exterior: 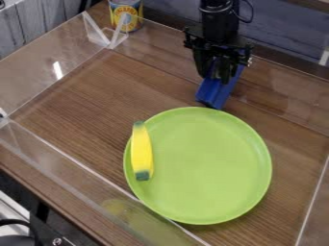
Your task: Remove the blue object from inside the green plate and put it on the table
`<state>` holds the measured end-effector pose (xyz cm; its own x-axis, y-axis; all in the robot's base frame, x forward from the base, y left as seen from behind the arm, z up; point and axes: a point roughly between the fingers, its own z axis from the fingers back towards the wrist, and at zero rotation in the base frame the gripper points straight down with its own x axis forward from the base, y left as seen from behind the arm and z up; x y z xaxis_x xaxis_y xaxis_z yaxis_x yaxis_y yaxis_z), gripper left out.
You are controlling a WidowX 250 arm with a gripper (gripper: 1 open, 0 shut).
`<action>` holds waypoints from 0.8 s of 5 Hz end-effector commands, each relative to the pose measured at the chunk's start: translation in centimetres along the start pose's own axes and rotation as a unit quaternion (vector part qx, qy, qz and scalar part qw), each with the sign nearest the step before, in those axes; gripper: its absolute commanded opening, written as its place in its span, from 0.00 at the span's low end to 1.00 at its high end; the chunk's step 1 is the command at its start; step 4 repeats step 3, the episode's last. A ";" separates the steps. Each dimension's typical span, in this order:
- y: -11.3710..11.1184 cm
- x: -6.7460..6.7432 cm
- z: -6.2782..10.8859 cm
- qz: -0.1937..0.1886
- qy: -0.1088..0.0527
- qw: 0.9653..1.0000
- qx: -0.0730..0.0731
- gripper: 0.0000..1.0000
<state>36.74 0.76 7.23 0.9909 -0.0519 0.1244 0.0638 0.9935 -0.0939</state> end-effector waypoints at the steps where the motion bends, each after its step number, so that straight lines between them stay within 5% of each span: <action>1: 0.4 1.5 3.4 -0.007 -0.054 0.998 0.010 0.00; 4: 0.5 1.3 3.4 -0.012 -0.055 0.998 0.013 0.00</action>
